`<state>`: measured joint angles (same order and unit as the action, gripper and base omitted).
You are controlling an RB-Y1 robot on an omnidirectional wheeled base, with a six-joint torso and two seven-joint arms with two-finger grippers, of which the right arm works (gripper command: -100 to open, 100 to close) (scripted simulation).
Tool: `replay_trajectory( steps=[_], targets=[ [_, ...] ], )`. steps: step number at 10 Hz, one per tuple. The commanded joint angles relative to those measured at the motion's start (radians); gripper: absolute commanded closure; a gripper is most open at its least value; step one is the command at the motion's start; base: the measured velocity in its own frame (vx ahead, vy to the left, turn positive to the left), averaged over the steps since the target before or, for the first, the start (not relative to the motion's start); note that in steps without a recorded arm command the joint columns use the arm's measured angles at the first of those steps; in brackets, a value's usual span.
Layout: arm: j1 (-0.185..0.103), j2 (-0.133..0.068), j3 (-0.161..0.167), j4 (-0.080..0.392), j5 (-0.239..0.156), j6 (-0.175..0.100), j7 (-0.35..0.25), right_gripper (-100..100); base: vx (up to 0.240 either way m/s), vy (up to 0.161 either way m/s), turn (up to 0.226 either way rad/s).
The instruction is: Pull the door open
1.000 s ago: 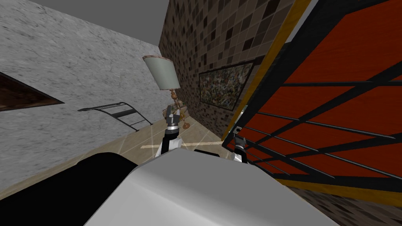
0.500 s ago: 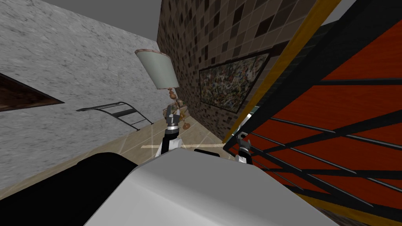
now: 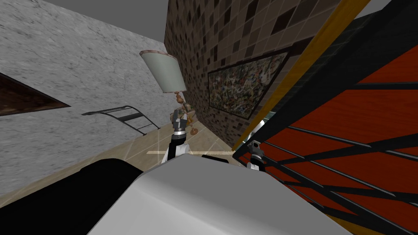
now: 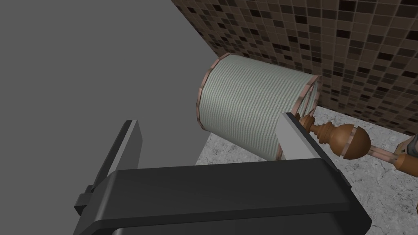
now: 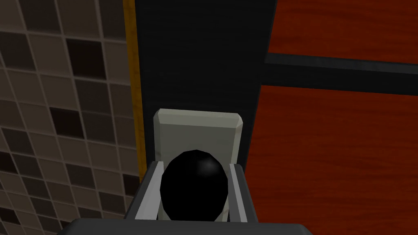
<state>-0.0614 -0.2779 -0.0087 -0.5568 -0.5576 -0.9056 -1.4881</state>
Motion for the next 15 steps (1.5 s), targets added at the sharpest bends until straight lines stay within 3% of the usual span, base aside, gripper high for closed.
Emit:
replay_trajectory(
  steps=[1, 4, 12, 14, 15],
  targets=[
    [0.001, 0.001, 0.001, 0.0, 0.0, 0.0, 0.0, 100, -0.02, 0.002, 0.013],
    [0.001, 0.001, 0.001, 0.0, 0.0, 0.0, 0.0, 100, -0.004, 0.0, 0.002],
    [0.011, -0.02, 0.106, -0.036, 0.062, 0.007, -0.08, 100, -0.216, -0.015, 0.063],
    [0.016, -0.02, 0.105, -0.048, 0.062, 0.014, -0.076, 100, -0.193, -0.03, 0.046],
    [0.028, -0.028, 0.127, -0.053, 0.074, 0.01, -0.096, 100, -0.131, -0.019, 0.087]
  ],
)
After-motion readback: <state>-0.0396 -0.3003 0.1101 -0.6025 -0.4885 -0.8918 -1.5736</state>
